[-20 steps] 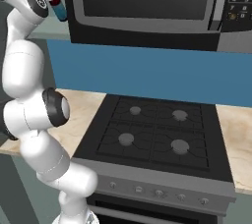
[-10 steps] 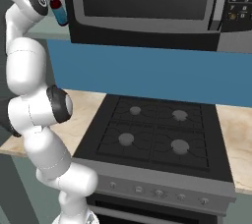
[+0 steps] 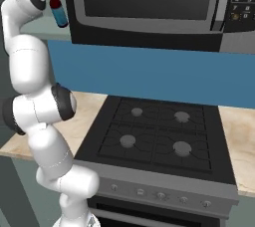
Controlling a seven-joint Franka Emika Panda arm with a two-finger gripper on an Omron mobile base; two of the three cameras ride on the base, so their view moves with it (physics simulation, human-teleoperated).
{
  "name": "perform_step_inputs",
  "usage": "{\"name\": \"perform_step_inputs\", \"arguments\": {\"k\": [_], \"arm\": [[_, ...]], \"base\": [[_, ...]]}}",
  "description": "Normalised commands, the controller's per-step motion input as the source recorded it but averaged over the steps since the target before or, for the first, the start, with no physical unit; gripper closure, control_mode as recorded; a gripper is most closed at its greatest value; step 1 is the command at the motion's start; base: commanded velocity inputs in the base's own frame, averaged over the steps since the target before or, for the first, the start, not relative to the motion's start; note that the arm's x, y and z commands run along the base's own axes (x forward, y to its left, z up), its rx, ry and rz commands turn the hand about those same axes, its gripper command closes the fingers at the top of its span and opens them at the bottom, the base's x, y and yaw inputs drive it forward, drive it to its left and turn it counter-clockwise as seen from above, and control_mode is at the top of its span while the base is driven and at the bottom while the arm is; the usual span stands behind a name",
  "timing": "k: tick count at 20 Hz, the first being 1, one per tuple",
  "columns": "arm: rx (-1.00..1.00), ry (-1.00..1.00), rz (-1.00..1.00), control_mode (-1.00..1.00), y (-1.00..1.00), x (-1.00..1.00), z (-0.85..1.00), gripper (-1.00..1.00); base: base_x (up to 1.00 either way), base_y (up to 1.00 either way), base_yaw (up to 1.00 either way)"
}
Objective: Pick the beer from the counter and place it in the open cabinet.
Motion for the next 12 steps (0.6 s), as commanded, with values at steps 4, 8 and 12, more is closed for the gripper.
{"name": "perform_step_inputs", "arguments": {"k": [4,8,12], "arm": [[-0.01,0.0,0.0,-1.0,0.0,0.0,-0.04,1.0],[-0.03,0.0,0.0,-1.0,0.0,0.05,-0.21,1.0],[0.0,0.0,0.0,-1.0,0.0,0.07,-0.04,1.0]], "base": [[0.0,0.0,0.0],[0.0,0.0,0.0],[0.0,0.0,0.0]]}}
